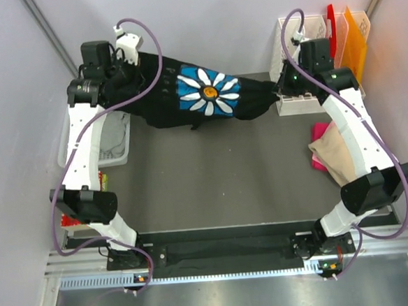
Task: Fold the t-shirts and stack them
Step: Flatten out the tshirt
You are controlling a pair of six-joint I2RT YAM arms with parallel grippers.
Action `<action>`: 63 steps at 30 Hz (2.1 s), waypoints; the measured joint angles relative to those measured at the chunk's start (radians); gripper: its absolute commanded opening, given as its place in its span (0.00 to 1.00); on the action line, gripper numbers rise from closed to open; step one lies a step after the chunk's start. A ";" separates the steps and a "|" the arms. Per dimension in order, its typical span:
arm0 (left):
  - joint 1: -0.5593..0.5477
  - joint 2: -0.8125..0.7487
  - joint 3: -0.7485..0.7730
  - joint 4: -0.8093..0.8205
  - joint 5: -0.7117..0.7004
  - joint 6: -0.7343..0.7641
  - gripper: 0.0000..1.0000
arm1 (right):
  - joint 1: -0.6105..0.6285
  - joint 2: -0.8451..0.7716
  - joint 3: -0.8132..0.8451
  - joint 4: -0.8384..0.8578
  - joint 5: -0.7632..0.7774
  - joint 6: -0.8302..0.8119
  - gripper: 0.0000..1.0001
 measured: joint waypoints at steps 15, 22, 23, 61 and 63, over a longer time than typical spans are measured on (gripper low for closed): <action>-0.019 -0.212 -0.537 -0.192 0.060 0.163 0.00 | 0.092 -0.347 -0.177 -0.239 -0.008 -0.002 0.00; -0.026 -0.259 -0.208 0.014 0.047 0.138 0.00 | 0.114 -0.314 0.234 -0.199 0.060 -0.030 0.00; -0.026 -0.264 -0.179 0.027 0.045 0.136 0.00 | 0.113 -0.317 0.239 -0.195 0.073 -0.033 0.00; -0.127 -0.225 -0.658 0.125 -0.072 0.181 0.05 | 0.067 -0.421 -0.398 -0.037 0.090 -0.033 0.24; -0.132 -0.274 -0.743 0.029 -0.038 0.201 0.33 | 0.067 -0.524 -0.553 -0.085 0.061 -0.013 0.65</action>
